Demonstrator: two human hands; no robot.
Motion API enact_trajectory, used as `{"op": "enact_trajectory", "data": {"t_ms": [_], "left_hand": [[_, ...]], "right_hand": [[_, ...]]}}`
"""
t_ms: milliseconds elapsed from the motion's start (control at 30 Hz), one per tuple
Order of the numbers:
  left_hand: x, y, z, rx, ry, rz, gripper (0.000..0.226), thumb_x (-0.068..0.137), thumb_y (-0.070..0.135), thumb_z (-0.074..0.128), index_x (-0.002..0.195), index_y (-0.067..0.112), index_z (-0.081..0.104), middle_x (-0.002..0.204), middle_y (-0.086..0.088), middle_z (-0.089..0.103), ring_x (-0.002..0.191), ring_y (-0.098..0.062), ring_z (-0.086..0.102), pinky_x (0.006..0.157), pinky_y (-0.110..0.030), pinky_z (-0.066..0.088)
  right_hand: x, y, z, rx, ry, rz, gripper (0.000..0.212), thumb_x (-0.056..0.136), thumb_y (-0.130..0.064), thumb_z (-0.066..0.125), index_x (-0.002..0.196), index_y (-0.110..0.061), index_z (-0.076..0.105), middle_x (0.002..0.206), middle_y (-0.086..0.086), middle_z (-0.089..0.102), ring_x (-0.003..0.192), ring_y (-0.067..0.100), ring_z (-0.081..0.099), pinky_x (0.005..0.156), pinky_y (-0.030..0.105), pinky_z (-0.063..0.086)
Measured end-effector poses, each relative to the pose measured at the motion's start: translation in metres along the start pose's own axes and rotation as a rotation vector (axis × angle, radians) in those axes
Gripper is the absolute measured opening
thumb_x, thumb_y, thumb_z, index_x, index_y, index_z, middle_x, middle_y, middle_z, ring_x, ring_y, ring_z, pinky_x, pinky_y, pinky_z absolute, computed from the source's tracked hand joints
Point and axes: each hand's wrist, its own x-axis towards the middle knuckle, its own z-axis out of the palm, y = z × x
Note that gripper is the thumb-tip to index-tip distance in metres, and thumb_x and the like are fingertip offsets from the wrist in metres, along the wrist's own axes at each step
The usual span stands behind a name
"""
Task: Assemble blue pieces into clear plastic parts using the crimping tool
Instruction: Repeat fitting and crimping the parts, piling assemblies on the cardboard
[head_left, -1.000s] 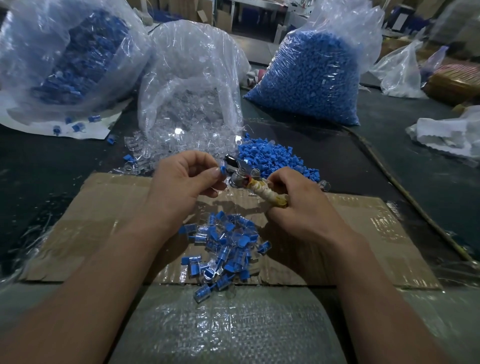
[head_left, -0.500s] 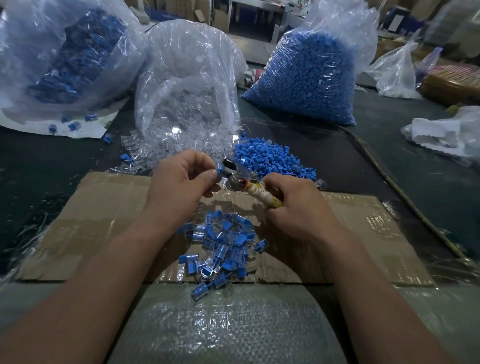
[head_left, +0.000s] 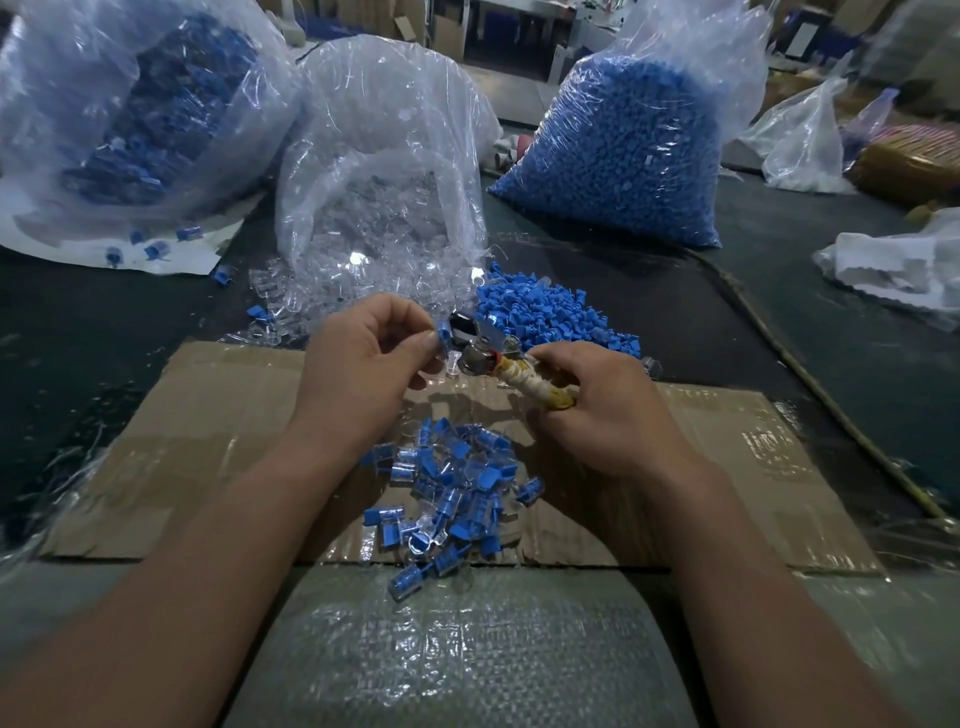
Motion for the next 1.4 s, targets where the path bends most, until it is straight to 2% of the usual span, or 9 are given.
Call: {"op": "enact_trajectory", "data": {"t_ms": [167, 300, 467, 633, 800, 900, 967, 1233, 1400], "left_hand": [[0.002, 0.003, -0.010, -0.165, 0.021, -0.062, 0.019, 0.083, -0.002, 0.059, 0.076, 0.016, 0.060, 0.064, 0.001, 0.067, 0.060, -0.007, 0.065, 0.050, -0.014, 0.049], [-0.001, 0.010, -0.013, -0.254, -0.216, -0.182, 0.004, 0.068, 0.014, 0.065, 0.069, 0.016, 0.068, 0.057, 0.003, 0.065, 0.046, -0.003, 0.056, 0.041, -0.014, 0.043], [0.001, 0.011, -0.018, -0.246, -0.515, -0.290, 0.013, 0.052, 0.021, 0.072, 0.065, 0.020, 0.072, 0.063, -0.003, 0.068, 0.045, -0.008, 0.052, 0.041, -0.016, 0.043], [-0.001, 0.009, -0.018, -0.133, -0.697, -0.239, 0.021, 0.049, 0.033, 0.075, 0.066, 0.020, 0.074, 0.065, -0.004, 0.068, 0.061, -0.020, 0.054, 0.054, -0.026, 0.041], [0.002, 0.004, -0.017, -0.197, -0.410, -0.304, 0.007, 0.064, 0.025, 0.068, 0.067, 0.020, 0.072, 0.062, -0.001, 0.067, 0.042, -0.005, 0.046, 0.041, -0.016, 0.040], [0.006, -0.008, -0.013, 0.047, 0.004, -0.179, 0.009, 0.080, 0.011, 0.066, 0.084, 0.018, 0.069, 0.073, 0.002, 0.065, 0.061, -0.008, 0.057, 0.057, -0.022, 0.048], [0.008, -0.013, -0.011, 0.266, 0.108, -0.091, 0.018, 0.084, 0.008, 0.062, 0.100, 0.015, 0.066, 0.081, 0.010, 0.060, 0.074, -0.002, 0.056, 0.064, -0.015, 0.043], [0.020, -0.031, -0.003, 0.690, -0.208, 0.029, 0.053, 0.091, 0.016, 0.054, 0.141, 0.024, 0.036, 0.142, -0.004, 0.039, 0.128, -0.021, 0.034, 0.109, -0.038, 0.024], [0.024, -0.038, -0.001, 0.797, -0.305, 0.028, 0.046, 0.094, 0.023, 0.048, 0.139, 0.024, 0.039, 0.133, -0.004, 0.047, 0.124, -0.022, 0.037, 0.105, -0.039, 0.029]], "right_hand": [[-0.001, 0.004, -0.003, -0.050, -0.058, 0.021, 0.038, 0.079, -0.025, 0.066, 0.117, -0.025, 0.059, 0.103, -0.006, 0.061, 0.091, 0.012, 0.052, 0.079, 0.033, 0.045], [-0.003, 0.005, -0.005, -0.034, -0.082, 0.056, 0.041, 0.073, -0.019, 0.070, 0.112, -0.030, 0.062, 0.099, -0.009, 0.064, 0.090, 0.011, 0.055, 0.078, 0.033, 0.047], [-0.003, 0.009, -0.006, -0.030, -0.117, 0.099, 0.056, 0.061, -0.042, 0.080, 0.113, -0.033, 0.061, 0.103, -0.013, 0.064, 0.094, 0.008, 0.056, 0.084, 0.034, 0.048], [-0.002, 0.011, -0.005, -0.019, -0.179, 0.119, 0.073, 0.055, -0.049, 0.081, 0.122, -0.032, 0.055, 0.115, -0.010, 0.059, 0.103, 0.010, 0.052, 0.091, 0.037, 0.045], [-0.001, 0.014, -0.007, 0.071, -0.185, 0.133, 0.058, 0.061, -0.054, 0.074, 0.114, -0.034, 0.059, 0.101, -0.017, 0.056, 0.094, 0.004, 0.052, 0.076, 0.025, 0.042], [0.000, 0.017, -0.008, 0.098, -0.154, 0.135, 0.043, 0.071, -0.055, 0.067, 0.108, -0.034, 0.062, 0.089, -0.023, 0.052, 0.083, -0.004, 0.048, 0.067, 0.017, 0.036], [0.001, 0.017, -0.007, 0.083, -0.132, 0.129, 0.039, 0.075, -0.053, 0.064, 0.108, -0.032, 0.062, 0.086, -0.024, 0.050, 0.080, -0.005, 0.047, 0.065, 0.015, 0.034], [0.002, 0.015, -0.011, 0.067, 0.072, 0.130, 0.022, 0.086, -0.040, 0.059, 0.098, -0.024, 0.069, 0.080, -0.020, 0.055, 0.080, 0.000, 0.052, 0.073, 0.025, 0.041], [0.002, 0.019, -0.012, 0.057, 0.161, 0.165, 0.018, 0.087, -0.034, 0.059, 0.095, -0.023, 0.070, 0.071, -0.026, 0.051, 0.072, -0.005, 0.050, 0.063, 0.014, 0.036]]}}
